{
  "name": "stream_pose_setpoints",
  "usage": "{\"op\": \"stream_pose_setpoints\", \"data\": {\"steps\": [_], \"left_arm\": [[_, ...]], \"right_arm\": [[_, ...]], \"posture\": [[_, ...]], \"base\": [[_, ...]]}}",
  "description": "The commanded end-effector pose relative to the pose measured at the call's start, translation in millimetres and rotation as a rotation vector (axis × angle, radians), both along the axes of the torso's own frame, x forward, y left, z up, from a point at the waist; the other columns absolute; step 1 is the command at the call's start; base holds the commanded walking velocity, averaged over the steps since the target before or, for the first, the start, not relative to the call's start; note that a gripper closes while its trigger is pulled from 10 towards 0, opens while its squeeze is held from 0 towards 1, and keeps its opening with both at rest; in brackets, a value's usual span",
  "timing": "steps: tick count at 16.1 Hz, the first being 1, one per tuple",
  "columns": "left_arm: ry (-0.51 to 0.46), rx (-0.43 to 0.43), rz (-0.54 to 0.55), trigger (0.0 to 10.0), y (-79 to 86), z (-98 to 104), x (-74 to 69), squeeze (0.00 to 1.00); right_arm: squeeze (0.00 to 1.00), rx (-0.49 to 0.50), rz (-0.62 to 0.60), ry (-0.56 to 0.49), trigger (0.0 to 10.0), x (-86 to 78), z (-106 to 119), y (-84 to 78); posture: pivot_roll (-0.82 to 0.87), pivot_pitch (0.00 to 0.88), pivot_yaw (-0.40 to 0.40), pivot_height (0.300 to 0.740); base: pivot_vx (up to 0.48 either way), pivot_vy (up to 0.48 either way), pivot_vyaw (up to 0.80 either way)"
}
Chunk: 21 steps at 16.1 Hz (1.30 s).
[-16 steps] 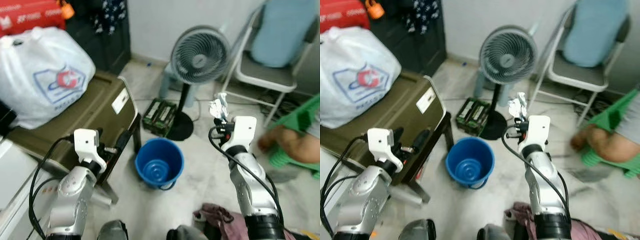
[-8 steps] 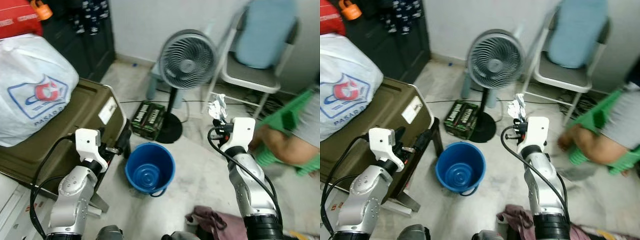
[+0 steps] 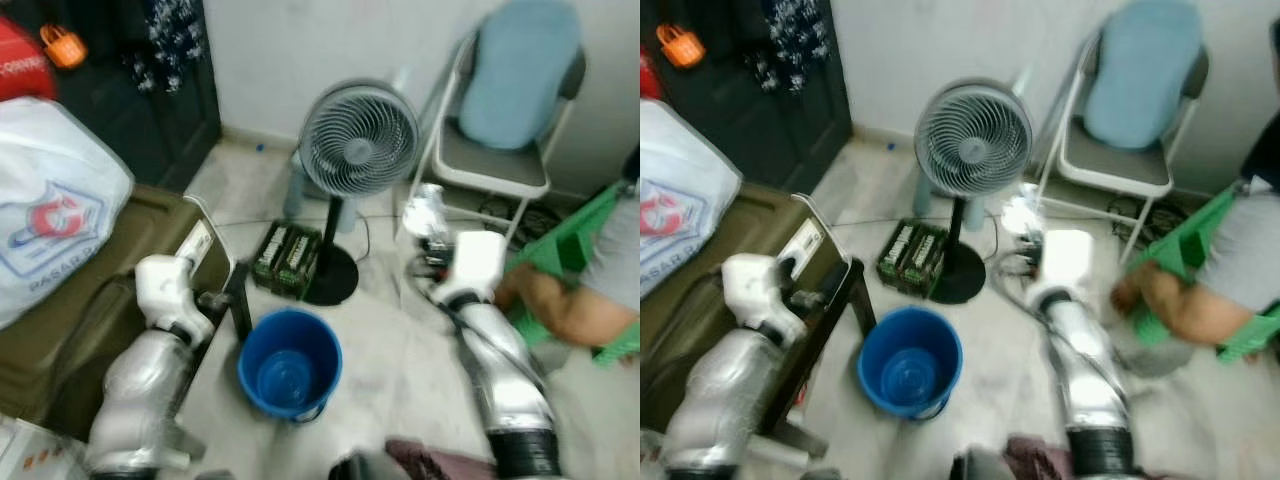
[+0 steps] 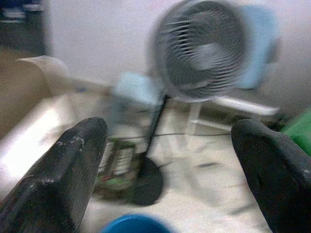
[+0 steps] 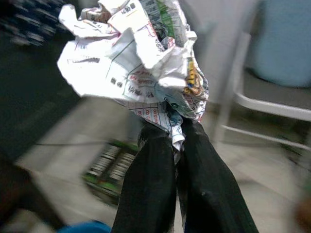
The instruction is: Clean up the room
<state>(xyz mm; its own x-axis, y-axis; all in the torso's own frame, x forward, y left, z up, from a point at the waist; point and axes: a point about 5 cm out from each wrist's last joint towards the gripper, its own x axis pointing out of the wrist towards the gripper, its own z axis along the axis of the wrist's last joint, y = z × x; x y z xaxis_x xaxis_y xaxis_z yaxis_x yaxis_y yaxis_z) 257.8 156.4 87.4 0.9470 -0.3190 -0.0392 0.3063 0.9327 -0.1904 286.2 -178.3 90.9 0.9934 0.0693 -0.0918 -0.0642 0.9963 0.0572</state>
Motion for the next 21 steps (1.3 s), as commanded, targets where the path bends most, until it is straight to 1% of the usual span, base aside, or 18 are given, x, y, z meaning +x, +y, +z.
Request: {"op": "stream_pose_setpoints", "data": {"steps": [1,4,5,8,9,10,11,12,15,17,18,19,20,21], "left_arm": [[0.006,0.023,0.023,10.0,9.9,-0.9,-2.5,0.0],[0.009,0.029,0.029,10.0,11.2,-1.2,-2.0,0.0],[-0.004,0.044,0.054,10.0,14.9,0.9,-0.6,0.0],[-0.016,0.057,0.059,10.0,19.6,3.2,-0.4,0.0],[-0.033,0.089,0.048,10.0,24.3,5.7,-2.0,0.0],[-0.041,0.104,0.04,10.0,29.7,7.2,-6.1,0.0],[-0.041,0.105,0.039,10.0,32.0,7.4,-8.3,0.0],[-0.052,0.125,0.024,10.0,34.6,8.6,-13.3,0.0],[-0.067,0.168,0.001,10.0,36.0,10.9,-19.0,0.0],[-0.071,0.199,-0.024,10.0,37.3,13.8,-22.4,0.0],[-0.074,0.232,-0.058,10.0,38.8,16.0,-24.3,0.0],[-0.075,0.245,-0.072,10.0,40.1,17.3,-24.8,0.0],[-0.077,0.247,-0.076,10.0,40.5,18.5,-24.8,0.0],[-0.088,0.256,-0.092,10.0,39.8,22.0,-25.7,0.0]], "right_arm": [[0.0,0.009,0.02,-0.037,10.0,4.4,8.8,7.0],[0.0,0.011,0.026,-0.041,10.0,5.3,9.4,9.1],[0.0,0.0,0.059,-0.062,10.0,7.0,12.1,14.8],[0.0,0.006,0.068,-0.067,10.0,9.3,13.3,17.5],[0.0,-0.002,0.087,-0.072,10.0,12.0,14.7,20.8],[0.0,0.002,0.101,-0.079,10.0,13.6,15.4,25.3],[0.0,0.004,0.105,-0.079,10.0,14.5,15.1,27.3],[0.0,0.01,0.111,-0.075,10.0,17.5,14.6,31.5],[0.0,0.014,0.115,-0.077,10.0,20.0,16.6,35.7],[0.0,0.017,0.077,-0.07,10.0,21.0,16.3,33.9],[0.0,0.013,0.044,-0.029,10.0,18.6,7.7,30.9],[0.0,0.017,0.032,-0.009,10.0,16.5,2.4,30.5],[0.0,0.016,0.033,-0.009,10.0,16.1,1.5,31.7],[0.0,0.023,0.037,-0.007,10.0,17.2,0.0,36.6]], "posture": [[-0.01,0.079,-0.073,0.74],[0.0,0.08,-0.07,0.74],[0.0,0.081,-0.07,0.74],[0.01,0.08,-0.071,0.74],[0.04,0.082,-0.077,0.74],[0.05,0.088,-0.083,0.74],[0.06,0.09,-0.083,0.74],[0.07,0.099,-0.093,0.74],[0.07,0.111,-0.088,0.74],[0.07,0.136,-0.073,0.74],[0.08,0.151,-0.059,0.74],[0.08,0.156,-0.053,0.74],[0.09,0.159,-0.05,0.74],[0.1,0.164,-0.043,0.74]], "base": [[0.341,0.0,0.0],[0.297,0.0,0.0],[0.0,0.0,0.0],[0.0,0.0,0.0],[0.0,0.0,0.0],[0.0,0.0,0.0],[0.0,0.0,0.0],[0.0,0.0,0.0],[0.0,0.0,0.0],[0.0,0.0,0.0],[0.0,0.0,0.0],[0.0,0.0,0.0],[0.0,0.0,0.8],[0.0,0.0,0.8]]}}
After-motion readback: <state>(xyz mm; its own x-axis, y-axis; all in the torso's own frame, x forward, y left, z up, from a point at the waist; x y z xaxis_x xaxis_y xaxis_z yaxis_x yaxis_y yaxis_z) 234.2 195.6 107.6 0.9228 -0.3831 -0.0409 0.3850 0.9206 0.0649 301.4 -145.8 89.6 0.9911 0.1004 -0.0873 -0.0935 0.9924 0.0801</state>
